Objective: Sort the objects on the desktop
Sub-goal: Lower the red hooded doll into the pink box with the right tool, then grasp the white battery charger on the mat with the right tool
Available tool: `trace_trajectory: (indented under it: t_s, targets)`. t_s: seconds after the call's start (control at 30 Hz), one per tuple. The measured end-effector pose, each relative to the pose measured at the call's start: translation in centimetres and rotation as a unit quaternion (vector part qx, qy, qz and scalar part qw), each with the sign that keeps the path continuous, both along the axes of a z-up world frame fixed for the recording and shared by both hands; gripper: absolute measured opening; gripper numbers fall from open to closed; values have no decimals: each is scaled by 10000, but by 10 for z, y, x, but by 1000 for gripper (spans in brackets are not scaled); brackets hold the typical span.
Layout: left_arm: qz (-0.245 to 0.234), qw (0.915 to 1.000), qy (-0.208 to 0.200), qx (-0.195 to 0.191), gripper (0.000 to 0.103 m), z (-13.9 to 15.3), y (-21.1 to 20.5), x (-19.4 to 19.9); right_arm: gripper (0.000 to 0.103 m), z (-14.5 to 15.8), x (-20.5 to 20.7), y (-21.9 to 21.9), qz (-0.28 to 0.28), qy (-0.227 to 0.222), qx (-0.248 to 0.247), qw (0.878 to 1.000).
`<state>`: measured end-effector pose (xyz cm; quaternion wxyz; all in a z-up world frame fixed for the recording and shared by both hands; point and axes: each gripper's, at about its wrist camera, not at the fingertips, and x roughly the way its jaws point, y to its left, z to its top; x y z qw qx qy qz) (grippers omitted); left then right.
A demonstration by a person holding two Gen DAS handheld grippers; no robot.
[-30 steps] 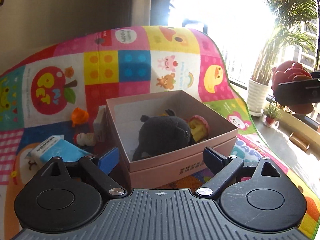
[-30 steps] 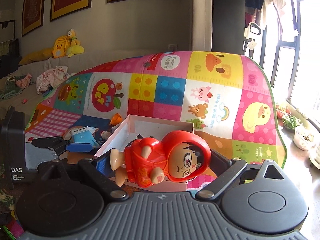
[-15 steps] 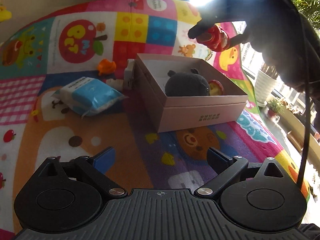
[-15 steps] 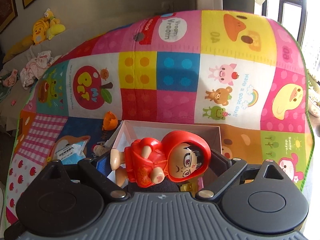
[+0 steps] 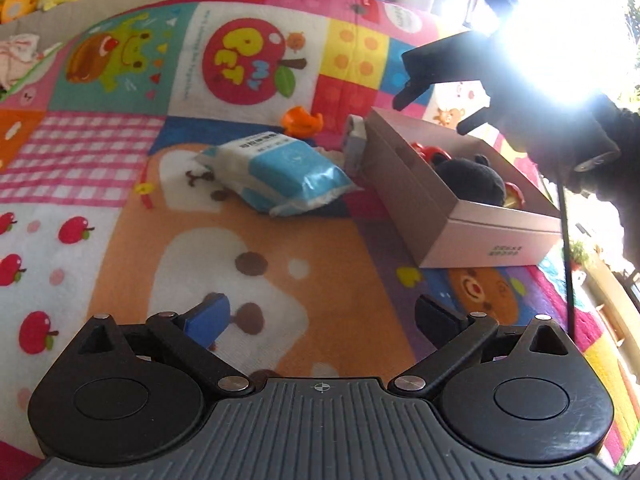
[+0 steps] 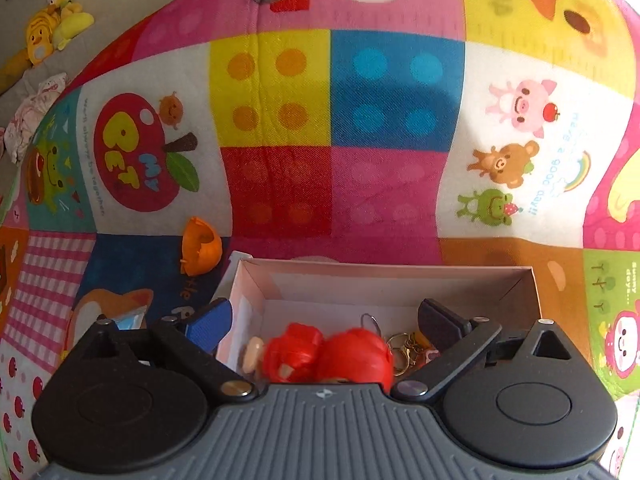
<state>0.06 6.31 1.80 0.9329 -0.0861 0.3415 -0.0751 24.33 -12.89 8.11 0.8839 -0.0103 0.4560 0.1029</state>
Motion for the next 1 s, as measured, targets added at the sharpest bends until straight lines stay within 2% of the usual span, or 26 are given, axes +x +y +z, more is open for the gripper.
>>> trace_trajectory:
  t_s: [0.07,0.13,0.2,0.27,0.3,0.33,0.4,0.67,0.7,0.73,0.77,0.8,0.83,0.87,0.9,1.0]
  targets:
    - [189,9996,-161,144,101,-1,4,1,97,11,-4,18,276,-178,-89,9994]
    - [318,9993,-184,82,101,-2,11,4,89,16,-4,44,574,-311,-308,9974]
    - [371,9992,-138,-10,101,-5,17,6,87,14,0,74,874,-475,-659,9929]
    - [362,9993,-97,-22,102,-9,19,7,78,5,6,100,1079,-603,-1036,9869]
    - [346,9993,-109,-5,102,-11,18,6,70,-1,12,109,1111,-561,-1100,9861]
    - [330,9993,-151,6,102,-11,18,4,63,-8,20,116,1110,-398,-1066,9873]
    - [247,9995,-198,-37,102,-11,17,3,59,-20,36,125,967,-120,-904,9911]
    - [295,9991,-235,-197,102,-13,21,2,59,-57,71,147,621,251,-970,9930]
    - [300,9990,-236,-218,102,-13,22,2,54,-59,71,147,618,272,-963,9931]
    - [299,9990,-241,-223,102,-13,23,2,43,-60,70,146,622,327,-937,9931]
    - [297,9990,-244,-215,102,-13,22,1,43,-59,68,143,639,385,-861,9935]
    - [295,9991,-247,-203,102,-13,22,1,38,-56,64,140,653,412,-770,9940]
    - [294,9991,-251,-187,102,-13,21,1,19,-52,59,136,711,459,-725,9938]
    - [293,9991,-254,-174,102,-13,21,1,13,-47,54,133,813,525,-651,9932]
    - [292,9991,-254,-166,102,-13,21,1,9,-40,46,128,900,541,-547,9930]
    - [293,9991,-248,-159,102,-13,21,1,9,-16,16,119,1287,324,-467,9901]
